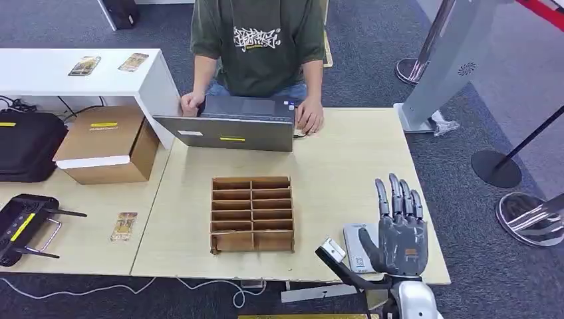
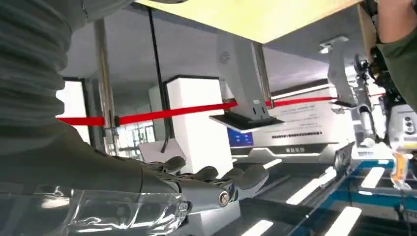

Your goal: Pass the card to the sensor for recognition and then transmit it.

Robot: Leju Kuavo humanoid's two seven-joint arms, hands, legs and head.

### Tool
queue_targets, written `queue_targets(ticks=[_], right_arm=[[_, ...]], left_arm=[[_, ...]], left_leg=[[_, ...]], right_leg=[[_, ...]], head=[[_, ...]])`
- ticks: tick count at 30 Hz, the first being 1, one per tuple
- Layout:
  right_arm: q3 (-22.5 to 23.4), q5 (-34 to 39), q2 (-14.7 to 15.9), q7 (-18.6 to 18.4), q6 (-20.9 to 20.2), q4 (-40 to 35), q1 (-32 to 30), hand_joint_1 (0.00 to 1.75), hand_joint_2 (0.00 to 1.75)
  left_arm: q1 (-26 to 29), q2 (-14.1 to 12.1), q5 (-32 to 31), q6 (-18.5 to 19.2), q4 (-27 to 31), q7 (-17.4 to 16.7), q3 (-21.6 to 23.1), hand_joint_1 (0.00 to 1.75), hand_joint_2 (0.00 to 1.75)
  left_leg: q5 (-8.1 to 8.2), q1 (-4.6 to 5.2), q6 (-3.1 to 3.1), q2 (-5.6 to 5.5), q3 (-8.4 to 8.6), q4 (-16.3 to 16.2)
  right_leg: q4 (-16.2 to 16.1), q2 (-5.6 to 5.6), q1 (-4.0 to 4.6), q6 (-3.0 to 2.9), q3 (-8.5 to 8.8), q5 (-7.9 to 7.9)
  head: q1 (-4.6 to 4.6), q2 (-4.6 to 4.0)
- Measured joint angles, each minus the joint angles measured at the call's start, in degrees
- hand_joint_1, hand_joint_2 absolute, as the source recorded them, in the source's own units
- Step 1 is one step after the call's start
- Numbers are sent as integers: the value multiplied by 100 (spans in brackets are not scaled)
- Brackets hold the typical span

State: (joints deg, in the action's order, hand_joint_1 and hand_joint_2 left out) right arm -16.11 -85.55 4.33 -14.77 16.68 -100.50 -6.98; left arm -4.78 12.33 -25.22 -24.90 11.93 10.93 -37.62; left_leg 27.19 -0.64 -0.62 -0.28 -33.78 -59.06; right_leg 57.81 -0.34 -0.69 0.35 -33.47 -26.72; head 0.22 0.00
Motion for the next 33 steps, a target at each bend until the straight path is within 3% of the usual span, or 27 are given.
queue_targets(ticks=[12,25,33], right_arm=[[50,7,-286,-134,-88,-221,-565,0,175],[125,11,-617,-142,-110,-221,-883,0,175],[101,4,-770,-75,-328,-216,-917,0,175]], left_arm=[[30,0,-48,15,0,-96,0,0,0],[38,-42,-50,142,0,-258,-9,0,0],[38,-50,-90,146,0,-311,-9,0,0]], left_leg=[[2,0,1,1,0,1],[2,0,1,2,0,1],[2,-1,1,3,0,1]], right_leg=[[0,1,0,4,-1,-5],[0,1,0,4,0,-6],[0,1,0,4,0,-6]], head=[[0,0],[0,0],[0,0]])
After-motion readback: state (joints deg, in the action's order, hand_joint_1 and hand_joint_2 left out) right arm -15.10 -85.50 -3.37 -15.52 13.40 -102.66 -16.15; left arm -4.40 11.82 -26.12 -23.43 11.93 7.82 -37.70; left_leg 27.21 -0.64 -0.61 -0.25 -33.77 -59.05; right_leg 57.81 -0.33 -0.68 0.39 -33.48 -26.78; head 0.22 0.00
